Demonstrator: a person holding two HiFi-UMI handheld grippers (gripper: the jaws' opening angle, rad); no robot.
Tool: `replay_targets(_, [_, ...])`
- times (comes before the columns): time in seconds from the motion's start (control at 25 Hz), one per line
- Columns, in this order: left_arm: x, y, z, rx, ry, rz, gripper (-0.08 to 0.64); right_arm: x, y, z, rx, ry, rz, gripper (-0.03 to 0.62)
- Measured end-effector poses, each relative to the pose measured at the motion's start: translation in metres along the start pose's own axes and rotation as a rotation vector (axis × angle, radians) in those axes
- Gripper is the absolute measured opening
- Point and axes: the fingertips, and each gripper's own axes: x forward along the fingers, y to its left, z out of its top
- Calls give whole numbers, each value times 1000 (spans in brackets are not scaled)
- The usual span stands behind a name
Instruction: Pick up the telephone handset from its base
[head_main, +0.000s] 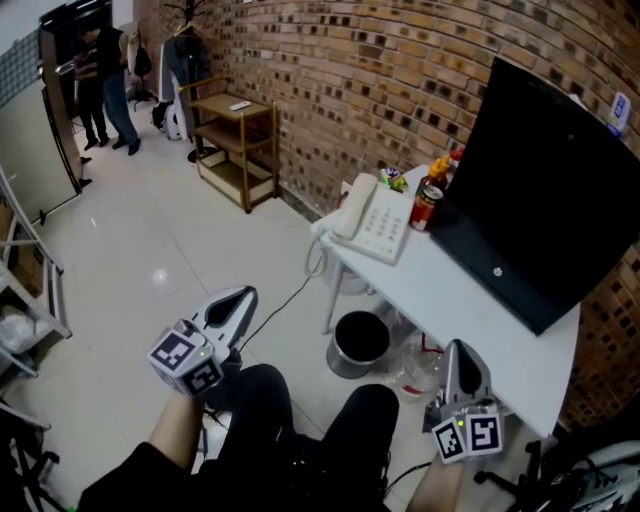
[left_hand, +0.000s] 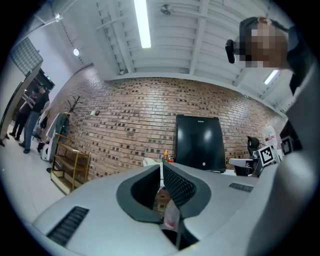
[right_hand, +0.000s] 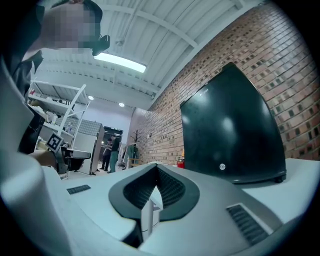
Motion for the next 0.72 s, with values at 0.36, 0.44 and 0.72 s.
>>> replay_targets(0.36, [60,29,4,39,-2,-15,18,55,-27,4,-38,-16,-5,9])
replay_targets(0.44, [73,34,5,45,-17,-20,18,65,-32,7,-45,-24,-5,9])
replay_targets(0.72, [113,36,13,58,-36,-61,18,95,-47,11,-65,-30,1,9])
